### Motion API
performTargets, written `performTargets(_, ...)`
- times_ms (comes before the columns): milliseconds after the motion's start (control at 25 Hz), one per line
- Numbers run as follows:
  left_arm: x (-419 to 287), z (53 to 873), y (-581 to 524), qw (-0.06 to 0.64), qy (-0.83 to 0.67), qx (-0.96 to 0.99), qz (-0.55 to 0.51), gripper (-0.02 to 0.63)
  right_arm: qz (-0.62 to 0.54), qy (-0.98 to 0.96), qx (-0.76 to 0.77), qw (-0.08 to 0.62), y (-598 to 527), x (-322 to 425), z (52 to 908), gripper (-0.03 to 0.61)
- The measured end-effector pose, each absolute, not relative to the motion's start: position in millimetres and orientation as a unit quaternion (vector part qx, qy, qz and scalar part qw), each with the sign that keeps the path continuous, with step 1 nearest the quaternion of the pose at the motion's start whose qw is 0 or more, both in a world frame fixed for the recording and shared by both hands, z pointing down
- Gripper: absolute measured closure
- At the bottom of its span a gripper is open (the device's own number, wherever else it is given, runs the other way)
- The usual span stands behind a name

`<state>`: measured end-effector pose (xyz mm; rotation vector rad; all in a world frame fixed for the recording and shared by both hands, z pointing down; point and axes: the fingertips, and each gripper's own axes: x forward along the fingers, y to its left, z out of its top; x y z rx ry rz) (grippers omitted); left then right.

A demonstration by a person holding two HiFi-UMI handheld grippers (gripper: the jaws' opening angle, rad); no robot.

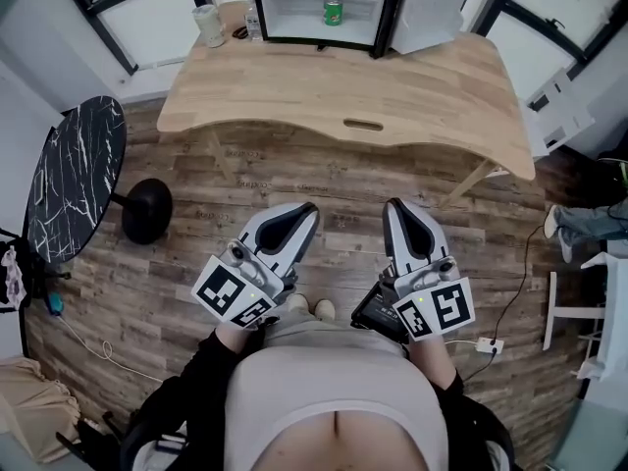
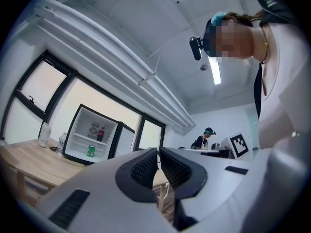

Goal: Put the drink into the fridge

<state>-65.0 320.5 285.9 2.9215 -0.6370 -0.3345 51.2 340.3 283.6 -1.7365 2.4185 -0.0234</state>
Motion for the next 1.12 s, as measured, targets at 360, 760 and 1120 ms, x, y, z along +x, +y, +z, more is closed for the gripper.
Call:
performTargets(360,-97.2,288.1,321.0,0.066,-0.219,0.968,-0.102,0.591,-0.016,0.816,-0.573,0.076,339.7,15.2,289.2,0.548)
performTargets(760,-117.6,291.5,324.3,0.068,-0.228,0.966,-0.102,0.591,-0.026,0.826,-0.555,0.094,341.0,-9.4,286.6,0.548)
performTargets(1120,-124.0,290.7,335.0,0.074,-0.229,0.965,-0.108,0.591,-0.018,0.826,-0.557,0.088,350.5,-14.5,288.0,0.548)
